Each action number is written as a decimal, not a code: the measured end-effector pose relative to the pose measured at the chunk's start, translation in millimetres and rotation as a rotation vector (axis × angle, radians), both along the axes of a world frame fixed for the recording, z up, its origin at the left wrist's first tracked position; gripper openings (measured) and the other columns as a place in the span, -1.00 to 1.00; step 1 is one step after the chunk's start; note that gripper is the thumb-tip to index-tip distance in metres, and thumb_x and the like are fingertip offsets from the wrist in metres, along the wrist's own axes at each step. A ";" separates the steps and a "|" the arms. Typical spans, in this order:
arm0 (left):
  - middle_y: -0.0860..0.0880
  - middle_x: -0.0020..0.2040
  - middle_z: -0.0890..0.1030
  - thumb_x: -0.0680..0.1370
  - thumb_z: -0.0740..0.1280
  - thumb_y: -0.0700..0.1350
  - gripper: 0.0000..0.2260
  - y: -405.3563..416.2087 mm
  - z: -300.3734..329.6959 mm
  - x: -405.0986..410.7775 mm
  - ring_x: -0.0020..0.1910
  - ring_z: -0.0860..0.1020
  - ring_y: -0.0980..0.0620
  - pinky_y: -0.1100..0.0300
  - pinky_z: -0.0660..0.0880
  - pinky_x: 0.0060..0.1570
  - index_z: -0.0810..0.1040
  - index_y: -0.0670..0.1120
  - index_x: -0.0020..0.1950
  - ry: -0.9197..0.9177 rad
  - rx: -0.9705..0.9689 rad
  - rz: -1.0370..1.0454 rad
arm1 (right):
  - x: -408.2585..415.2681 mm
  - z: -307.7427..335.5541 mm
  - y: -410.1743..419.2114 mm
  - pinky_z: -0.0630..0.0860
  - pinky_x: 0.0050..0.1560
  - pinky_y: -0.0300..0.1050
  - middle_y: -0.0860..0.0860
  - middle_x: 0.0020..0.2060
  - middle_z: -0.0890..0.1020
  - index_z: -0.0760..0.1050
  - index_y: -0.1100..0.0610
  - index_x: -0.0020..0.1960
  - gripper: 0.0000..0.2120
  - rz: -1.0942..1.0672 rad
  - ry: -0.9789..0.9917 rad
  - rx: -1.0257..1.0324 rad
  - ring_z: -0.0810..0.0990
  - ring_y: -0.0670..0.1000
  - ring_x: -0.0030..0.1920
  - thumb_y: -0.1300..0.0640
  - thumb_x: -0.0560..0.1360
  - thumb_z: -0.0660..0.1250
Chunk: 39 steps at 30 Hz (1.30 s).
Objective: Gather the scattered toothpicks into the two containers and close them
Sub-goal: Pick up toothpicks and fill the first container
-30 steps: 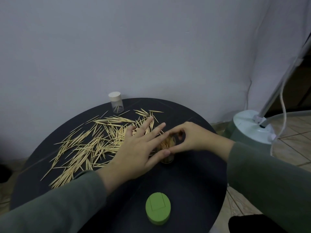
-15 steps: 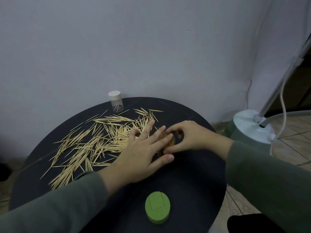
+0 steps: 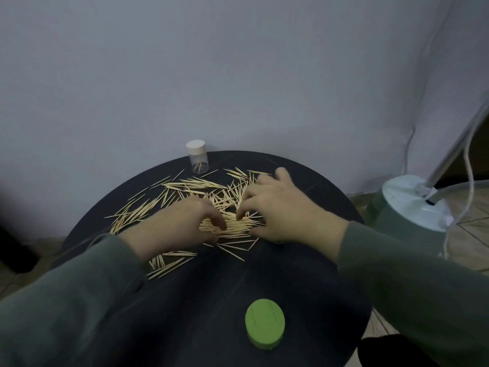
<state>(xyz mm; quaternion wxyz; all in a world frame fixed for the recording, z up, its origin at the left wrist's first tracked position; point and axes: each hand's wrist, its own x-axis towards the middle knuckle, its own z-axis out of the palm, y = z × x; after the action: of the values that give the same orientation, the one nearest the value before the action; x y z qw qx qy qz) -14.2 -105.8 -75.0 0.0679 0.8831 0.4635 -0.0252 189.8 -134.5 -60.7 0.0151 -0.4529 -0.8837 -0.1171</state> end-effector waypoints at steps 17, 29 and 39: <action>0.16 0.02 0.60 0.50 0.39 0.14 -0.83 -5.3 -23.5 8.9 0.04 0.52 0.16 0.19 0.50 0.05 0.65 0.15 0.04 -0.002 -0.033 -0.011 | -41.1 -5.9 28.4 0.09 0.36 0.24 -0.07 0.01 0.61 0.53 0.00 0.09 -0.66 -0.186 -0.463 -0.209 0.51 0.06 0.16 -0.06 0.38 0.50; 0.16 -0.03 0.56 0.51 0.37 0.08 -0.89 8.2 -15.6 -8.7 -0.01 0.52 0.15 0.21 0.53 -0.04 0.62 0.12 -0.01 0.122 0.049 0.103 | -41.3 -22.3 43.7 0.16 0.34 0.18 -0.05 -0.06 0.62 0.54 0.03 -0.02 -0.86 -0.142 -0.238 -0.124 0.57 0.03 0.04 -0.03 0.54 0.31; 0.17 0.28 0.50 0.54 0.35 0.07 -0.66 10.9 -18.9 -12.3 0.24 0.47 0.15 0.17 0.47 0.20 0.47 0.16 0.32 0.082 0.095 0.115 | -50.0 -32.1 48.3 0.16 0.32 0.18 -0.07 0.05 0.63 0.50 -0.04 0.29 -0.71 -0.070 -0.180 -0.145 0.55 0.04 0.14 0.01 0.58 0.27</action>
<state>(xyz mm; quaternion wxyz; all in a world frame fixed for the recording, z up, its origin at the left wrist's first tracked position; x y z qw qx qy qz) -26.4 -94.8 -93.9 0.0083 0.8554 0.5167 -0.0356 139.8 -86.2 -92.8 -0.1011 -0.4709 -0.8714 -0.0936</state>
